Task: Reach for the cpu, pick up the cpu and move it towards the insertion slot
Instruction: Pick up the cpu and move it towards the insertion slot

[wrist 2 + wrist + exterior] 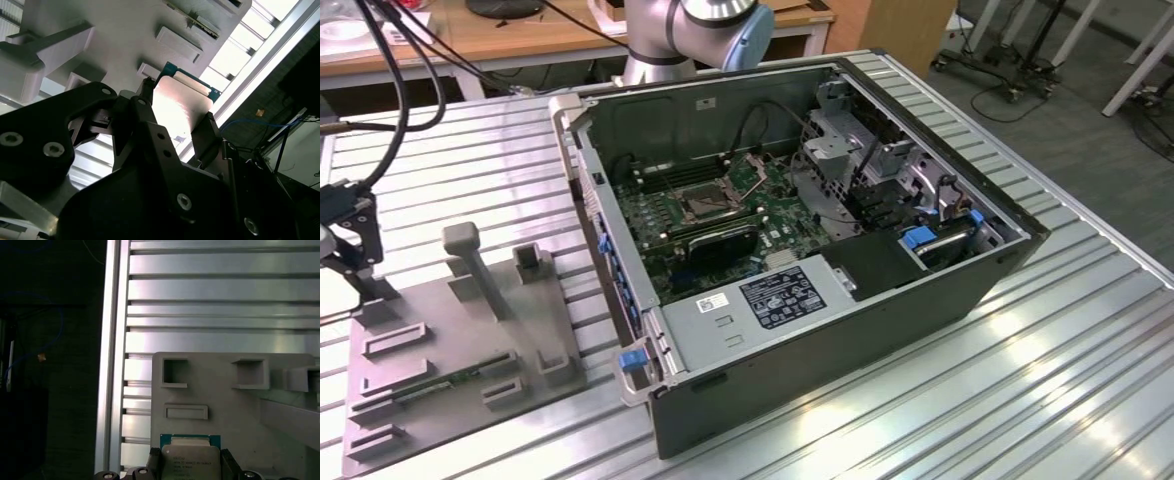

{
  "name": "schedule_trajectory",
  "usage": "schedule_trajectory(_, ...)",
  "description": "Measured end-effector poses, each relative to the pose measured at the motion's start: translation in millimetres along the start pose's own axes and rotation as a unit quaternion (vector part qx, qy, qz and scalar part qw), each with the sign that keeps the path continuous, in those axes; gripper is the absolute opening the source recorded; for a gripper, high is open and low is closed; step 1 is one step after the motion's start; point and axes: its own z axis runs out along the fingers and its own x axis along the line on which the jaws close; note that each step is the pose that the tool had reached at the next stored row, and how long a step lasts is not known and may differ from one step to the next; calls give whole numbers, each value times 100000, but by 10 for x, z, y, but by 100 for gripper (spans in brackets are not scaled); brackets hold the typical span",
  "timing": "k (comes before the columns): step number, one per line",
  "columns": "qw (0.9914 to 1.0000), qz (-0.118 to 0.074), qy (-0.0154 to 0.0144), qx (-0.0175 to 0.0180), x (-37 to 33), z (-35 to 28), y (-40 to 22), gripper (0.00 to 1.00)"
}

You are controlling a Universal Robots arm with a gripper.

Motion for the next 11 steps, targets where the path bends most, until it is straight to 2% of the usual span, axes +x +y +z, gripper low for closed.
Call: schedule_trajectory(11,100000,0,-5,13,0,-29,1,55)
